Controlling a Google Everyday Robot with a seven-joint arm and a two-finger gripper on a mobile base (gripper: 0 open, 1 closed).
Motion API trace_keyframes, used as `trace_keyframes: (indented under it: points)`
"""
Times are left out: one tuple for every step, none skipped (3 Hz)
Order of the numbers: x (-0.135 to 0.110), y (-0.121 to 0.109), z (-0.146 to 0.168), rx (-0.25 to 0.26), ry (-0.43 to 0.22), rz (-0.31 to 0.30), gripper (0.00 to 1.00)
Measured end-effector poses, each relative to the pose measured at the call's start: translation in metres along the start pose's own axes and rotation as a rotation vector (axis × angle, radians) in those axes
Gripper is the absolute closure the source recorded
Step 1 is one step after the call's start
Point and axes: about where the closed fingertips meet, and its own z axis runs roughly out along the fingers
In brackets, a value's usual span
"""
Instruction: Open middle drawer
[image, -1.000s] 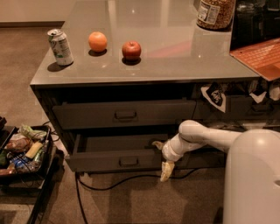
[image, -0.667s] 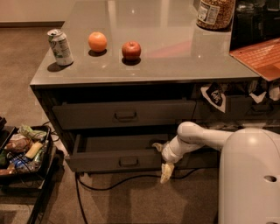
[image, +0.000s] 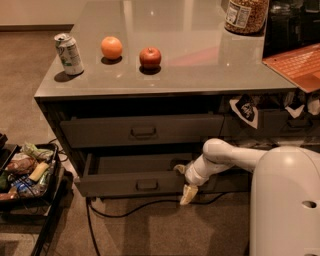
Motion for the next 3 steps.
trace_keyframes:
  points:
    - [0.0000, 0.0000, 0.0001, 0.000, 0.000, 0.000, 0.11]
    - [0.0000, 0.0000, 0.0001, 0.000, 0.000, 0.000, 0.18]
    - [-0.0001, 0.0001, 0.0000, 0.000, 0.000, 0.000, 0.21]
